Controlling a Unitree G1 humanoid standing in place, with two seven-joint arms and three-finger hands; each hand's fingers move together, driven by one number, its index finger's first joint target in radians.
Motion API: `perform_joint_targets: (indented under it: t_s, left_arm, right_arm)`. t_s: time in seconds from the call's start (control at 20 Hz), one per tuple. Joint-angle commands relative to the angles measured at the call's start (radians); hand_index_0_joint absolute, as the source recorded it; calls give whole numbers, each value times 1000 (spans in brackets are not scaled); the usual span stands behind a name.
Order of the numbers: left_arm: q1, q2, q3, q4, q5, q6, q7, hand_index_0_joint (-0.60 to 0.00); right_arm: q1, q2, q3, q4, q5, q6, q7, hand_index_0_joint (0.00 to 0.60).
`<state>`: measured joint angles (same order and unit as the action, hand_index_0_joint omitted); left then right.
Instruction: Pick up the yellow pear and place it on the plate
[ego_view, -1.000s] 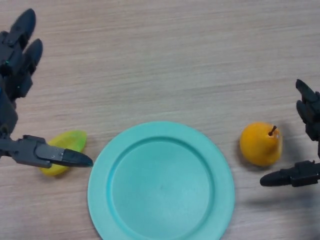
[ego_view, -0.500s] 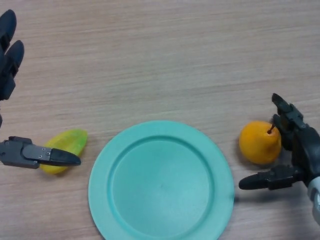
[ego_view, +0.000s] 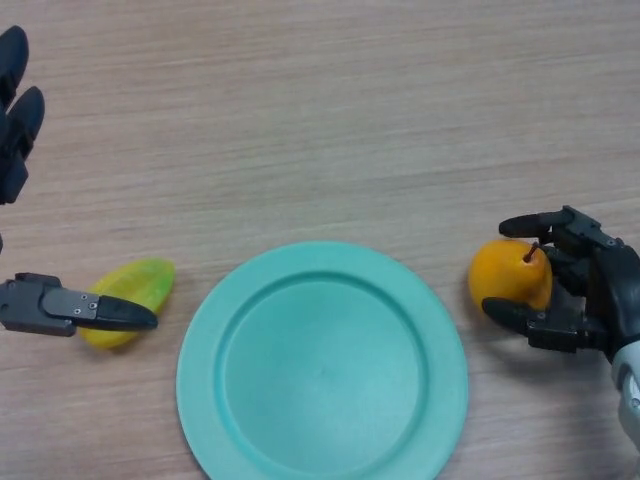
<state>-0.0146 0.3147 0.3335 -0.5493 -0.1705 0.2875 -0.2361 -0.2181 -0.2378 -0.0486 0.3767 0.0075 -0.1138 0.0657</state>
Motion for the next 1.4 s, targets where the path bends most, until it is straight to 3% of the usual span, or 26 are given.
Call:
perform_joint_targets:
  t_s: [0.05,0.15,0.45,0.6,0.8,1.2,1.4]
  left_arm:
    - [-32,42,71,-38,-17,-129,31,0]
    - [-28,39,69,-42,-26,-125,31,0]
    - [-25,37,69,-39,-22,-132,29,0]
    - [-28,43,77,-51,-43,-106,23,0]
    - [-31,44,75,-56,-61,-92,16,0]
    - [-27,38,70,-72,-81,-79,23,0]
    - [-22,33,63,-65,-68,-93,24,0]
  right_arm:
    - [-32,-36,-36,-76,42,-44,-35,600]
    - [-29,-39,-37,-121,34,-25,-42,600]
    - [17,2,7,-388,27,122,-64,600]
    - [52,36,67,-514,-8,185,-78,600]
    - [116,47,213,-623,6,217,-156,600]
    - [198,48,437,-559,10,115,-290,600]
    - [217,48,476,-527,-6,121,-292,600]
